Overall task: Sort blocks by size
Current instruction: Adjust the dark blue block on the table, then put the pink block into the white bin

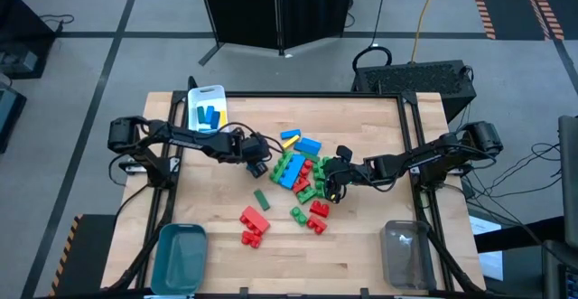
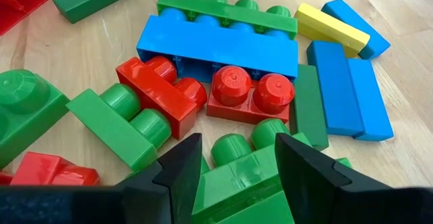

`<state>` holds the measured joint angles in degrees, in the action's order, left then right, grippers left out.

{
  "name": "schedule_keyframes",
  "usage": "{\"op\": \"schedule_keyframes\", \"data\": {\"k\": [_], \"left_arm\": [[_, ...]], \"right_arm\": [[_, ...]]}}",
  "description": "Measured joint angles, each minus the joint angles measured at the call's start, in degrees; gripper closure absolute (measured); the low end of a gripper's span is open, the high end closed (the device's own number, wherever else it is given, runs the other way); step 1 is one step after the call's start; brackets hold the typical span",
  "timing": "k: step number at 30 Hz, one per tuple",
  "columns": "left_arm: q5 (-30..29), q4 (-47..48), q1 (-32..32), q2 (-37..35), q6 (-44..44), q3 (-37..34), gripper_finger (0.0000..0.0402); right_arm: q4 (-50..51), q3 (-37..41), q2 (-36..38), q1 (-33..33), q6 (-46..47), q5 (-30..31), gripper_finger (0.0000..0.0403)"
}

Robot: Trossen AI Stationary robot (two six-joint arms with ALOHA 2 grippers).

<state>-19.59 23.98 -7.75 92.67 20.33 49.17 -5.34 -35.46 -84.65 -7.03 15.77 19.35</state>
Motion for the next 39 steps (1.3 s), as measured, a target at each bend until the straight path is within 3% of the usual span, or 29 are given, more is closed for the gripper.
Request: {"op": "schedule_keyframes", "data": {"k": [16,31,39], "left_arm": [[-5.05,1.08,0.11,0.51,-4.19,0.0,0.0268],[0.05,-2.52,2.43,4.53,-9.68,1.87,0.0268],[-3.72,6.98,1.78,4.03,-4.9,6.44,0.0268]], "right_arm": [[0.0,0.0,0.01,0.0,-0.17,0.0,0.0227],[-0.02,0.0,0.01,0.0,-0.39,0.0,0.0227],[0.0,0.0,-0.02,0.0,-0.39,-0.02,0.0227]]}}
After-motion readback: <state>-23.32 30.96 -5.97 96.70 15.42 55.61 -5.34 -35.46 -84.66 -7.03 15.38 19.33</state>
